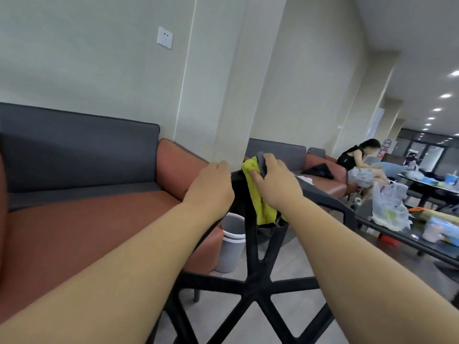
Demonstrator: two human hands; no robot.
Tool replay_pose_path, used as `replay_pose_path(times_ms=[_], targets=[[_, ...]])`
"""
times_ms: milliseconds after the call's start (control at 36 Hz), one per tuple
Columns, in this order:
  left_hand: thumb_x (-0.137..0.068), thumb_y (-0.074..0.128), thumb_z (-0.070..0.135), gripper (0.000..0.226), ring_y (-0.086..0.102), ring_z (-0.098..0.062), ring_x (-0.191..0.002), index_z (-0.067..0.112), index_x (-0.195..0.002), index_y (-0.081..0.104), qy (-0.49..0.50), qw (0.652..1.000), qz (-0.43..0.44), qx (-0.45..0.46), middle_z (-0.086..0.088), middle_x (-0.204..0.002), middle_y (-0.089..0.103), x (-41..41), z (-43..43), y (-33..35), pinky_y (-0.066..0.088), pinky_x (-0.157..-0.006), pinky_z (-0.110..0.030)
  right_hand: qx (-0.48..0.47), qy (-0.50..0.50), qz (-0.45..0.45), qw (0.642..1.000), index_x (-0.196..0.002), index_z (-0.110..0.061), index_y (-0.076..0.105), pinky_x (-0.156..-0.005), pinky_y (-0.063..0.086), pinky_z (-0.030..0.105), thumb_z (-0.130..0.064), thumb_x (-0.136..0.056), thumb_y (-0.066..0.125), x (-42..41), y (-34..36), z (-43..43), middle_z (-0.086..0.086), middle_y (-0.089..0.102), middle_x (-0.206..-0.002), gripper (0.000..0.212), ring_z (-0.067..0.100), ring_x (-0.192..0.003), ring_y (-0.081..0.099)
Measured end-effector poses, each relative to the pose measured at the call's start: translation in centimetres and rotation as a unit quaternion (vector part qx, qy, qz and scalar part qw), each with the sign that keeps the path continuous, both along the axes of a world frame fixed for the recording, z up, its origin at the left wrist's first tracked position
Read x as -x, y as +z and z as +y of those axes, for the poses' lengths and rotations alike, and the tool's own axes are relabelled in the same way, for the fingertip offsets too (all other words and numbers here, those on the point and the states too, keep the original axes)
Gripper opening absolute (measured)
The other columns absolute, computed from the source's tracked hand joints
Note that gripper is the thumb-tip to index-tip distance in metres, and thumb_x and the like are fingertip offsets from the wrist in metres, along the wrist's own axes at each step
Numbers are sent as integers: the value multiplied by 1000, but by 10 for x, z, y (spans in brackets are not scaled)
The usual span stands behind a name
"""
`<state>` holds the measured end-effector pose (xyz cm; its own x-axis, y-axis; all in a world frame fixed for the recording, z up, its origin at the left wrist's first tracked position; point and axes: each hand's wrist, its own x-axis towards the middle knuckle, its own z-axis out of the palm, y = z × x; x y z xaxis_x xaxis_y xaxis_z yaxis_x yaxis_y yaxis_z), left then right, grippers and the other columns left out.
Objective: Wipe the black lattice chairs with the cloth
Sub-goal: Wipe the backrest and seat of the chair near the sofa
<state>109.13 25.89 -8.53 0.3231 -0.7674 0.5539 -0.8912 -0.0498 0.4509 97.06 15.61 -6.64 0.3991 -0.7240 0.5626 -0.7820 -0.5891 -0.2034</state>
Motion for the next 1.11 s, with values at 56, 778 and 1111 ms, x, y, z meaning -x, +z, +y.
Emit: replay_pose_path(times_ms=[56, 778, 1111], targets=[[-95, 39, 12, 27, 47, -32, -111, 6, -119, 47, 40, 996, -61, -45, -14, -121, 51, 3, -14, -1, 35, -84, -35, 8, -9, -2, 1000, -122, -18, 38, -83, 44, 45, -47, -94, 43, 1, -2, -4, 12, 49, -122, 40, 40, -107, 51], [-100, 30, 15, 27, 40, -28, -96, 7, -116, 50, 117, 985, -105, 70, -10, -106, 49, 7, -34, -32, 13, -72, -31, 88, -67, -27, 994, -138, -27, 35, -84, 43, 44, -52, -96, 35, 20, -19, -28, 8, 46, -131, 49, 40, -109, 47], [-96, 39, 10, 25, 43, -32, -94, 3, -116, 53, 125, 982, -118, 79, -14, -105, 52, 9, -32, -35, 22, -79, -36, 8, -232, -124, 965, -138, -23, 30, -81, 42, 47, -48, -97, 35, 127, -49, -46, 19, 42, -130, 49, 45, -109, 48]])
